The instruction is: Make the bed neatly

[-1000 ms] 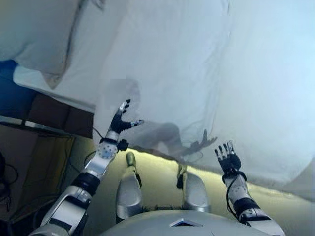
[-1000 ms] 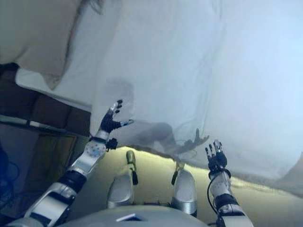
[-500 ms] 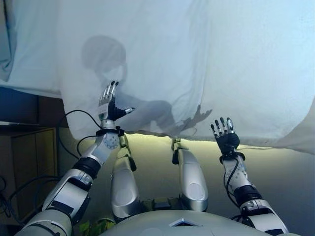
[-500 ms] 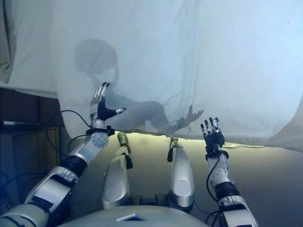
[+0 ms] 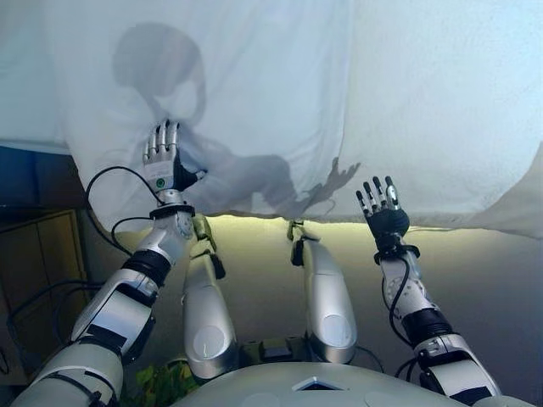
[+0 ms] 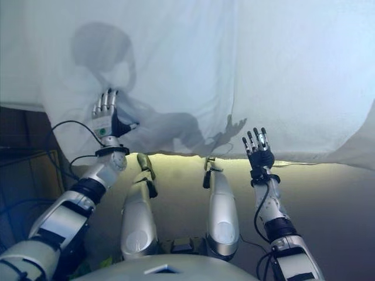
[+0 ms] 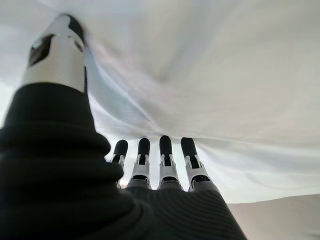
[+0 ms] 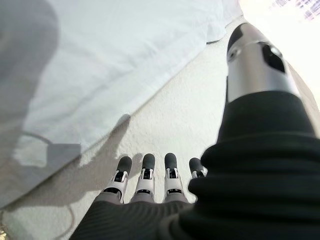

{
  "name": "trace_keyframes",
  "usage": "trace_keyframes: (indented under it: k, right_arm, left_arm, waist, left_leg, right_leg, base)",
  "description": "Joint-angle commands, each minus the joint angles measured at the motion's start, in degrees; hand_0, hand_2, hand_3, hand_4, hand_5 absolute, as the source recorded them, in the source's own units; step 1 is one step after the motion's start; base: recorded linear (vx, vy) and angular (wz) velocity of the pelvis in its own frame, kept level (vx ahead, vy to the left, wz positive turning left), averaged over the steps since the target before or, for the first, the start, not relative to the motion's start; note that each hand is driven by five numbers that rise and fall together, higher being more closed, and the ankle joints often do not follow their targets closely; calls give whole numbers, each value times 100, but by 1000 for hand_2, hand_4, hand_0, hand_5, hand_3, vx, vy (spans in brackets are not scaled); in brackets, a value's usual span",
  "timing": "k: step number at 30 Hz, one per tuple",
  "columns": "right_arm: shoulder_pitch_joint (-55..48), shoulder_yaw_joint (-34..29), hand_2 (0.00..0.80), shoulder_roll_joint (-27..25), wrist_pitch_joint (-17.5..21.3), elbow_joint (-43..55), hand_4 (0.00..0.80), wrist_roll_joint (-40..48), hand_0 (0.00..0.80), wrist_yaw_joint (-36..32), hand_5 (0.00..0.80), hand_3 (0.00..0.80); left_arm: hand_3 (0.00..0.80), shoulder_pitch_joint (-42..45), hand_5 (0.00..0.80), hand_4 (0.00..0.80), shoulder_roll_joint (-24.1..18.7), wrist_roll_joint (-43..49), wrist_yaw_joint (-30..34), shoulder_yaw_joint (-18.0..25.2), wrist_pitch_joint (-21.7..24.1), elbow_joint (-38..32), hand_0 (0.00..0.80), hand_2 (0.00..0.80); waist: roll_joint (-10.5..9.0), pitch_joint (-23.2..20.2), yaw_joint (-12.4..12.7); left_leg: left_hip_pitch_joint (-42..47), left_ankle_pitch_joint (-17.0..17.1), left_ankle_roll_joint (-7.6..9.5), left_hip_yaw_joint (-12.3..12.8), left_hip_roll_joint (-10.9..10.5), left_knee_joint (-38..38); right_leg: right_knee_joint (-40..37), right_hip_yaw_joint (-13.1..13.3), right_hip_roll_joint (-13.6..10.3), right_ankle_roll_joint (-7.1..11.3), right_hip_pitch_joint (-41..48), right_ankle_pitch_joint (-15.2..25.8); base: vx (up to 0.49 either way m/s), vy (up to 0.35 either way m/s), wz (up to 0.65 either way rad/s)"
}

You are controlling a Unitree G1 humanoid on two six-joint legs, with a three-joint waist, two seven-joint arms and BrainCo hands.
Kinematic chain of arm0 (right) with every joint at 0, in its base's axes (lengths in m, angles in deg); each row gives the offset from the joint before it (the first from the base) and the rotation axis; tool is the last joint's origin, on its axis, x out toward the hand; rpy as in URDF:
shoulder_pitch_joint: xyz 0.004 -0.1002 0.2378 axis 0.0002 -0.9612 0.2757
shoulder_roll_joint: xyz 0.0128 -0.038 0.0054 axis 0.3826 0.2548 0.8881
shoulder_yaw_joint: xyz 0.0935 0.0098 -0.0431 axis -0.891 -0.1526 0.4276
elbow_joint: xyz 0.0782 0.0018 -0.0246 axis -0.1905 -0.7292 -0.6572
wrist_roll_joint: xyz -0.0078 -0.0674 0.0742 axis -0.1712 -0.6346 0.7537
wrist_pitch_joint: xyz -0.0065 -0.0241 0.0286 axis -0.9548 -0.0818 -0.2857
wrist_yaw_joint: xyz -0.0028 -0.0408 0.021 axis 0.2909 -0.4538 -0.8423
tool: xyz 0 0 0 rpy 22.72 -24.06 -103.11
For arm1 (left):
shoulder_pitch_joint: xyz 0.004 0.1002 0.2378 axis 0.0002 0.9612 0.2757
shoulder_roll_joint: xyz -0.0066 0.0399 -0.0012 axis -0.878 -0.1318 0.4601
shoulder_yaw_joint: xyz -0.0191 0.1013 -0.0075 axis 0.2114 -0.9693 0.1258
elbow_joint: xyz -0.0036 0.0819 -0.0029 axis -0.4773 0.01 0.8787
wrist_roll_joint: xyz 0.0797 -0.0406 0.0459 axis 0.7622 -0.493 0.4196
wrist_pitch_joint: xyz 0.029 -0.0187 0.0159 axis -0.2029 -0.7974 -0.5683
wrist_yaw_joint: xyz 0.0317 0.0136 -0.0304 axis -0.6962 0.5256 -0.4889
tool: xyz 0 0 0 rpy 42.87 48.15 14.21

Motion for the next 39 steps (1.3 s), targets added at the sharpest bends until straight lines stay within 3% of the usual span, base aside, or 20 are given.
trace_keyframes:
  k: [1, 9, 15, 16, 18, 19, 25, 39]
  right_arm:
    - [-67, -56, 0, -239, 242, 664, 0, -74, 0, 46, 0, 0]
    - [-161, -126, 0, -361, 224, 767, 0, -131, 0, 33, 0, 0]
    - [-247, -138, 0, -431, 201, 927, 0, -154, 0, -171, 0, 0]
    - [-279, -159, 0, -449, 189, 968, 0, -155, 0, -196, 0, 0]
    - [-328, -209, 0, -504, 150, 1012, 0, -132, 0, -259, 0, 0]
    - [-335, -228, 0, -535, 129, 1026, 0, -108, 0, -269, 0, 0]
    - [-322, -300, 0, -648, -49, 1093, 0, -72, 0, -313, 0, 0]
    - [-236, -310, 0, -725, -54, 1058, 0, 127, 0, -276, 0, 0]
  left_arm:
    - [0, -65, 0, 0, -375, -71, -156, 168, -114, 235, 0, 0]
    - [0, -178, 0, 0, -566, 185, 73, 253, -64, 190, 0, 0]
    - [0, -114, 0, 0, -641, -156, 253, 271, -11, 306, 0, 0]
    - [141, -74, 141, 141, -636, -198, 268, 298, 5, 318, 141, 141]
    - [737, -31, 737, 737, -638, -282, 321, 337, 8, 342, 737, 737]
    - [800, -10, 800, 800, -651, -294, 349, 358, 40, 367, 800, 800]
    - [800, 8, 800, 800, -704, -407, 403, 377, 258, 545, 800, 800]
    - [800, -83, 800, 800, -833, -419, 430, 412, 674, 436, 800, 800]
  waist:
    - [-87, 9, -66]
    - [-34, -10, -93]
    - [-44, -94, -165]
    - [-42, -108, -177]
    - [-37, -124, -206]
    - [-32, -133, -212]
    - [-10, -148, -263]
    - [10, -209, -198]
  left_leg:
    - [-789, -179, 77, -446, 94, 1071]
    - [-1527, -654, 232, -674, 101, 2191]
    - [-1950, -826, 296, -746, 140, 2649]
    - [-1977, -846, 303, -745, 143, 2690]
    - [-2032, -896, 322, -741, 141, 2783]
    - [-2065, -918, 328, -742, 140, 2826]
    - [-2197, -927, 349, -736, 173, 2927]
    - [-1989, -780, 290, -706, 182, 2644]
  right_leg:
    - [412, 53, -456, 617, -270, 164]
    - [1537, 342, -435, 454, -1008, -190]
    - [1887, 466, -405, 390, -1426, -269]
    - [1911, 484, -403, 382, -1456, -271]
    - [1979, 519, -402, 361, -1527, -279]
    - [2014, 528, -407, 354, -1565, -282]
    - [2103, 555, -402, 328, -1720, -282]
    - [1955, 444, -488, 343, -1534, -263]
  base:
    - [-27, 38, 8]
    - [14, 51, -4]
    - [11, 39, -8]
    - [11, 59, -4]
    - [6, 54, -9]
    - [-1, 49, -14]
    - [-13, 45, -13]
    - [-1, 1, 0]
